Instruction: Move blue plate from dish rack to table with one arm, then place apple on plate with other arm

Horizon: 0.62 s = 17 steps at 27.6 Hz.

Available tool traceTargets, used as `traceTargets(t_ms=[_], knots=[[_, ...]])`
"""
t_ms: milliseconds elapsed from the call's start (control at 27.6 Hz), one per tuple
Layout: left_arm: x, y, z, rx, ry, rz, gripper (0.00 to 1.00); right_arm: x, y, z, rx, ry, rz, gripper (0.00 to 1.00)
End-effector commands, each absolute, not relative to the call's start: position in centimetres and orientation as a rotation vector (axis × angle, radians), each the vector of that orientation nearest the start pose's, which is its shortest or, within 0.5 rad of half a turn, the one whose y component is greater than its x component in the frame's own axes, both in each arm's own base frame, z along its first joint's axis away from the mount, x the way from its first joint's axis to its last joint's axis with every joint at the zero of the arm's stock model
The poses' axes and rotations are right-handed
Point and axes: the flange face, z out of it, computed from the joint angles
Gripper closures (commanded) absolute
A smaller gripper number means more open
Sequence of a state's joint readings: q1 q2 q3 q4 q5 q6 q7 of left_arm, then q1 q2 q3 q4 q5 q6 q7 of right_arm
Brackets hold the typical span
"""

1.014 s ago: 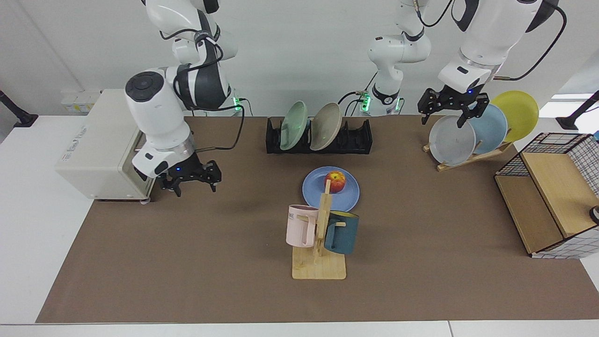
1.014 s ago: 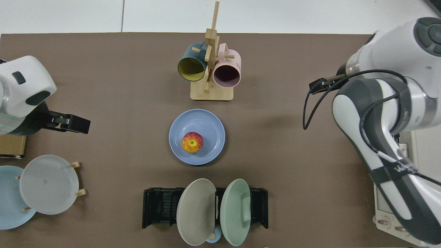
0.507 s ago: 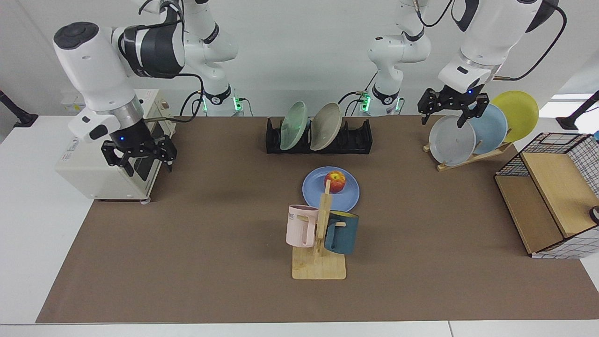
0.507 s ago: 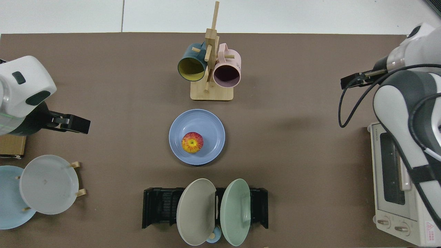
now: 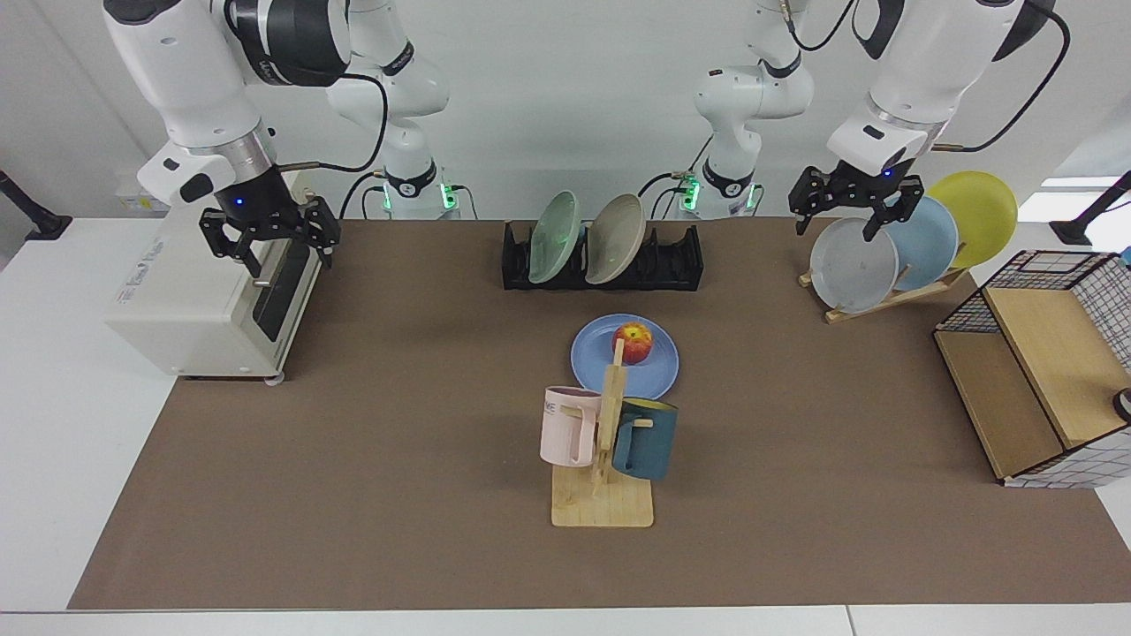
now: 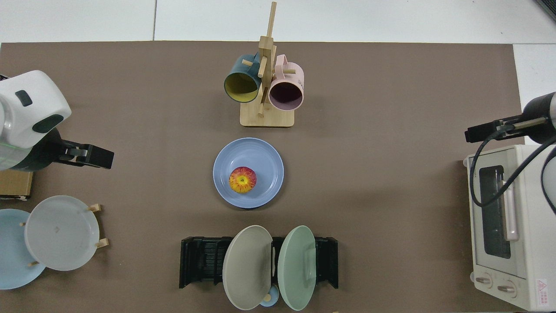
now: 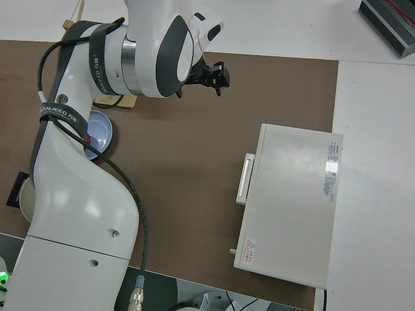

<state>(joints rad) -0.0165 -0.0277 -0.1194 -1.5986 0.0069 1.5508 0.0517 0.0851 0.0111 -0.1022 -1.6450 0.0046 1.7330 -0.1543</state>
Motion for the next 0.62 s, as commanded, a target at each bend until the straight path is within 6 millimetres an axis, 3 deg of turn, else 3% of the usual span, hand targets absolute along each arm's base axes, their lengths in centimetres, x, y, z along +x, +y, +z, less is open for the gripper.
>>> traceTargets(t_ms=[0, 579], knots=[[53.64, -7.07, 63.09, -3.11, 0.286, 0.04, 0.0, 56.87, -1.9, 58.83, -3.136, -0.187, -0.152, 0.0], [53.66, -7.07, 63.1, -3.11, 0.286, 0.038, 0.0, 56.78, -1.64, 58.66, -3.137, -0.105, -0.135, 0.0]])
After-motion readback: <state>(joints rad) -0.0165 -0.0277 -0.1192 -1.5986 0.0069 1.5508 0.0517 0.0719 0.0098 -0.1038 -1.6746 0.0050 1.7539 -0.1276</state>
